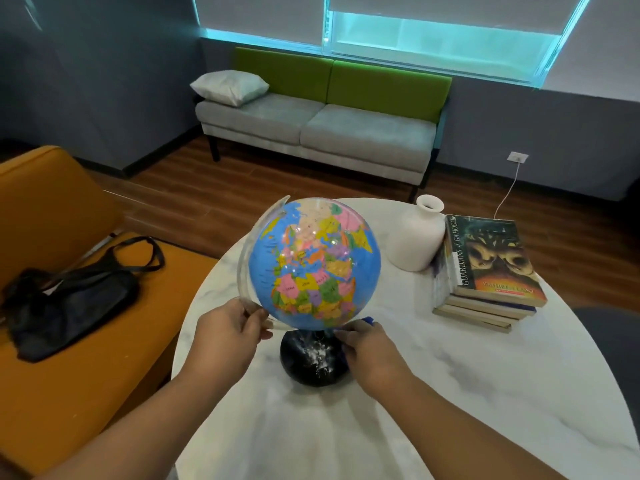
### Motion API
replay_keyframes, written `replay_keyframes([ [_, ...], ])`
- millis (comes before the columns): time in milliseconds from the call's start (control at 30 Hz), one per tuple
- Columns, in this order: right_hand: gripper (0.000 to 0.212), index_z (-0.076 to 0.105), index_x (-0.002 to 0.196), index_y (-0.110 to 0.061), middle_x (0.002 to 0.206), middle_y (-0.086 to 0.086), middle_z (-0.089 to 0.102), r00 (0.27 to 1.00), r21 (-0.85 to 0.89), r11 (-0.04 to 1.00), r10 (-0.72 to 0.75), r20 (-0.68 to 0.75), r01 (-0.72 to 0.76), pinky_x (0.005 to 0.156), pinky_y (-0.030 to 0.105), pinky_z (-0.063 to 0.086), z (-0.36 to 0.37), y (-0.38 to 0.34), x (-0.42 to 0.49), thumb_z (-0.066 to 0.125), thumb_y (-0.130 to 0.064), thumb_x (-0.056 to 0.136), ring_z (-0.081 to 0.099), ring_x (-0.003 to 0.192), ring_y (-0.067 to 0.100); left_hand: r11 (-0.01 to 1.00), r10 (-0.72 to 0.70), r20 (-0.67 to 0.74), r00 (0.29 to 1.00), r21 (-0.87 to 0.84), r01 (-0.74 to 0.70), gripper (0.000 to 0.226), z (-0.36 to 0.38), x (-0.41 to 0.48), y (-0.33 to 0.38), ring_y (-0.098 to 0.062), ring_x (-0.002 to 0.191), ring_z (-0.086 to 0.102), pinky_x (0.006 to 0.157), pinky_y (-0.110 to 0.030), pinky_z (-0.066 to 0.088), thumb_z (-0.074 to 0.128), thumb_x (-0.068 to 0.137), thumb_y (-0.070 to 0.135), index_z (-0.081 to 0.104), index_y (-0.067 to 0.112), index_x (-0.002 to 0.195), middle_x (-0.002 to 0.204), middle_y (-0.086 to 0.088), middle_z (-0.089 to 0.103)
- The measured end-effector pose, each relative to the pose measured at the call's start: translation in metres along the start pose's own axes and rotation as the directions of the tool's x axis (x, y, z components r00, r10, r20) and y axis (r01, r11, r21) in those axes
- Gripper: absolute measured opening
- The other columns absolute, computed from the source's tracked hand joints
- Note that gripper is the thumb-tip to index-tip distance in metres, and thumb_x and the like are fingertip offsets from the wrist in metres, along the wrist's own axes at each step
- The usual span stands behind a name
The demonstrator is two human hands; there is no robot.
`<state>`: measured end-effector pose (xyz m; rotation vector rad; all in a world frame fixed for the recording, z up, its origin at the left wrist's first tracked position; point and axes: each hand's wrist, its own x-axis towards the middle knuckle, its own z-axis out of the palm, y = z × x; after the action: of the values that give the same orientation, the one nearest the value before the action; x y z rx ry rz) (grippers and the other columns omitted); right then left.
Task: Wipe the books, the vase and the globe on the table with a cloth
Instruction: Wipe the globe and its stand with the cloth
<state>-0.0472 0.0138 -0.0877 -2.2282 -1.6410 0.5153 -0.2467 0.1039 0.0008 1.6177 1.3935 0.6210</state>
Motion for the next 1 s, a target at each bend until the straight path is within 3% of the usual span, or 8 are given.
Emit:
replay_keyframes([
  [100,0.043,0.066,0.122,-0.022,0.127,-0.002,0.06,0.996,-0.037,0.996,-0.086,0.006,0.086,0.092,0.024,0.042,0.004,-0.001,-0.009,0.041,-0.028,0.088,0.052,0.11,0.031,1.0,-0.024,-0.01,1.0,-0.011,0.024,0.015,0.0,0.0,-0.001,-0.007,0.065,0.071,0.077,-0.038,0.059,0.055,0.096,0.015,0.061,0.021,0.083,0.073,0.003,0.073],
  [167,0.038,0.06,0.13,-0.022,0.134,-0.002,0.053,1.0,-0.031,0.999,-0.003,0.03,0.004,0.095,0.021,0.036,0.001,0.008,-0.012,0.046,-0.019,0.094,0.045,0.12,0.027,1.0,-0.025,-0.008,1.0,0.001,0.025,0.015,0.0,-0.002,-0.002,-0.006,0.066,0.07,0.076,-0.038,0.059,0.055,0.096,0.016,0.061,0.022,0.083,0.073,0.004,0.072],
  [267,0.042,0.066,0.123,-0.02,0.128,0.0,0.059,0.999,0.027,1.0,-0.013,-0.031,0.013,0.092,0.021,0.036,-0.004,0.008,-0.016,0.043,-0.022,0.088,0.049,0.116,0.03,1.0,-0.027,-0.005,1.0,0.009,0.027,0.016,0.001,-0.004,-0.001,-0.006,0.067,0.07,0.077,-0.037,0.059,0.055,0.096,0.016,0.061,0.023,0.083,0.074,0.005,0.072],
  [367,0.045,0.065,0.125,-0.023,0.133,-0.003,0.056,0.99,-0.011,0.992,-0.122,0.077,0.123,0.096,0.027,0.04,-0.001,-0.003,-0.022,0.041,-0.027,0.086,0.046,0.117,0.028,0.999,-0.047,-0.005,0.999,-0.008,0.047,0.015,0.003,-0.005,0.002,-0.008,0.069,0.071,0.079,-0.038,0.059,0.055,0.096,0.018,0.06,0.023,0.083,0.075,0.004,0.072],
  [567,0.041,0.058,0.132,-0.029,0.136,-0.007,0.051,0.995,-0.104,0.992,-0.057,0.084,0.066,0.095,0.027,0.04,-0.01,0.001,-0.015,0.046,-0.019,0.094,0.043,0.116,0.028,0.999,-0.03,-0.01,1.0,0.028,0.03,0.017,0.004,-0.008,0.003,-0.005,0.068,0.07,0.079,-0.039,0.059,0.055,0.096,0.018,0.059,0.026,0.082,0.073,0.007,0.071],
  [700,0.039,0.06,0.13,-0.027,0.136,-0.009,0.052,0.985,-0.073,0.986,-0.141,0.1,0.149,0.096,0.027,0.04,-0.006,-0.006,-0.022,0.049,-0.019,0.094,0.042,0.119,0.026,0.999,-0.053,-0.012,0.999,-0.014,0.053,0.015,0.004,-0.007,0.005,-0.009,0.069,0.071,0.08,-0.04,0.059,0.056,0.096,0.019,0.059,0.025,0.082,0.073,0.006,0.072],
  [833,0.042,0.057,0.132,-0.03,0.138,-0.007,0.051,0.989,-0.121,0.99,-0.06,0.134,0.076,0.097,0.026,0.04,-0.012,0.001,-0.019,0.048,-0.017,0.093,0.041,0.119,0.026,0.999,-0.041,-0.018,0.999,0.01,0.041,0.016,0.004,-0.009,0.002,-0.005,0.067,0.07,0.079,-0.039,0.059,0.055,0.096,0.019,0.059,0.025,0.082,0.074,0.007,0.071],
  [1000,0.041,0.052,0.134,-0.029,0.131,-0.005,0.056,0.989,-0.005,0.991,-0.132,0.071,0.133,0.096,0.029,0.041,-0.009,-0.012,-0.033,0.047,-0.02,0.095,0.043,0.118,0.02,1.0,-0.03,-0.022,0.999,-0.002,0.03,0.016,0.007,-0.01,0.002,-0.004,0.064,0.07,0.078,-0.037,0.059,0.055,0.096,0.018,0.059,0.025,0.082,0.073,0.008,0.071],
])
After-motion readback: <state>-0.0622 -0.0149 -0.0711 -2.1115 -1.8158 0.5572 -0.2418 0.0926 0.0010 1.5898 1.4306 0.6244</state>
